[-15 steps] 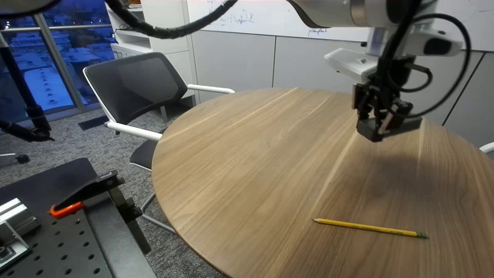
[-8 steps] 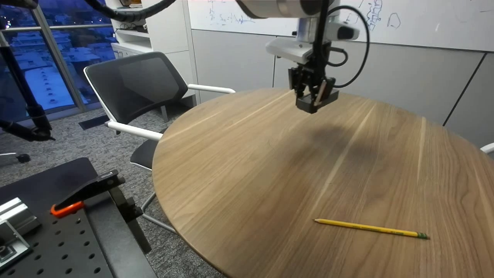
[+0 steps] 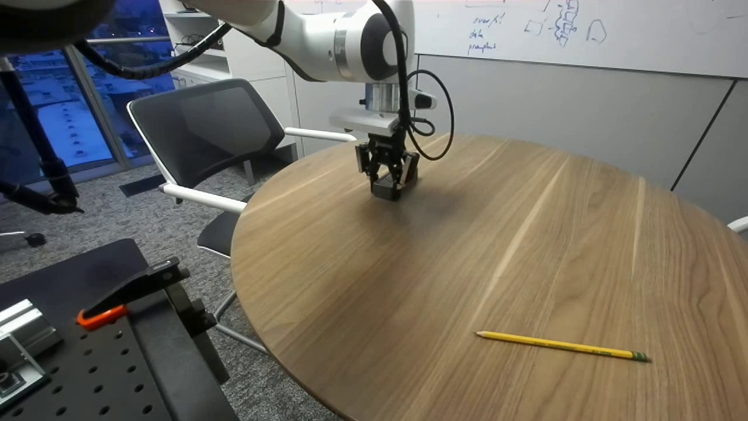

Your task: Move the black object to the right on the table

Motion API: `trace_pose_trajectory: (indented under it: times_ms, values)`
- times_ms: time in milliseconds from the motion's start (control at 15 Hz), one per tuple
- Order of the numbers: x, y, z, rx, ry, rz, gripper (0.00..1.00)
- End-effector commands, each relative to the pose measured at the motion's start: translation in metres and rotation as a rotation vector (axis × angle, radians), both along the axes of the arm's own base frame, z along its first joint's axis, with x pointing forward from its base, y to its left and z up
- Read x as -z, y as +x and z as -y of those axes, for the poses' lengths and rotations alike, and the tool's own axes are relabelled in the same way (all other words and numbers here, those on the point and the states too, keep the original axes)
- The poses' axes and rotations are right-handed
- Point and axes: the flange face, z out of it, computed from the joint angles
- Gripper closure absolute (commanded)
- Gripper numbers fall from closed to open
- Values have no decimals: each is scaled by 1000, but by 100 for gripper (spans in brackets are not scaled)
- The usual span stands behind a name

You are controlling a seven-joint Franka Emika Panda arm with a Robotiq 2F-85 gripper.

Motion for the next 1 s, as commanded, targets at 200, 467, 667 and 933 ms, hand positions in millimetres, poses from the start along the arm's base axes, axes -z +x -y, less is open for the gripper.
trace_pose_trajectory:
  times_ms: [200,467,667,933]
  values:
    - [26,-40,-80,-257,-110,-73,9]
    - [25,-63,-129,-309,-164,-90,0]
    - [-14,-81,-134,-266,-184,-243,0]
    - [-8,-78,-140,-287,-195,-205,0]
